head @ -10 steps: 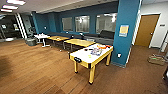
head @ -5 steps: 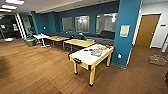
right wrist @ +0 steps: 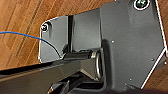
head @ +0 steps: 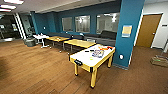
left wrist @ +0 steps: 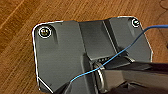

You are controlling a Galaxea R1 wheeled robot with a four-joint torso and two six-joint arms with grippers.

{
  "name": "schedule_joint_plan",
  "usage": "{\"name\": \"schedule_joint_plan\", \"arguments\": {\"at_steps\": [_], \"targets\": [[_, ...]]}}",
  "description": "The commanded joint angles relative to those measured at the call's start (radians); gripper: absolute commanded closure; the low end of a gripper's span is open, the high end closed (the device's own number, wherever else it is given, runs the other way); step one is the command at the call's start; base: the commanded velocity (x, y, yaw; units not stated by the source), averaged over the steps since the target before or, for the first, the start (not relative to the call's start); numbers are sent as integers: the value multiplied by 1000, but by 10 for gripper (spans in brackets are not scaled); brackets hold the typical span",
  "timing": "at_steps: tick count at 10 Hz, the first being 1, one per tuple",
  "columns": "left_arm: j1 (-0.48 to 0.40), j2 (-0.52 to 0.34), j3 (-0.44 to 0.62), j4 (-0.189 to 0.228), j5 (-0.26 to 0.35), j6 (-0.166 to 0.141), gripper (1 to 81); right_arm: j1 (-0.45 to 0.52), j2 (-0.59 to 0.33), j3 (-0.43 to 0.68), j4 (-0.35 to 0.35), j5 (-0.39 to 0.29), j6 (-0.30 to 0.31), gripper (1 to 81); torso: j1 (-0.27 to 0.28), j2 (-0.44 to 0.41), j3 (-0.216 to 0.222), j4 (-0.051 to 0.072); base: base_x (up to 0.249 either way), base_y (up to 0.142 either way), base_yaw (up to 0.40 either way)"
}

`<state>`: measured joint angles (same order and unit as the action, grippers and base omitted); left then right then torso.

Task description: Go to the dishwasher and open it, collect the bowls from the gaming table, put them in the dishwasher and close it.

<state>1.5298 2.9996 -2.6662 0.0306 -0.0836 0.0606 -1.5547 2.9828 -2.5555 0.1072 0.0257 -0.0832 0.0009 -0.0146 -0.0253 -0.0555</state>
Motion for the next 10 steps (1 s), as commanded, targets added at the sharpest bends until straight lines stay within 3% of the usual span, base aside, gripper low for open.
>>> {"name": "schedule_joint_plan", "arguments": {"at_steps": [1,6,10], "targets": [[-50,-3,2,12,48,8,10,46,0,9,-8,-58,-4,10,0,0,0,0,136,85,0],[-50,-3,2,12,47,8,10,47,0,8,-6,-58,-4,10,0,0,0,0,146,76,0],[-50,-3,2,12,45,8,10,47,0,6,-6,-58,-4,10,0,0,0,0,162,0,0]]}}
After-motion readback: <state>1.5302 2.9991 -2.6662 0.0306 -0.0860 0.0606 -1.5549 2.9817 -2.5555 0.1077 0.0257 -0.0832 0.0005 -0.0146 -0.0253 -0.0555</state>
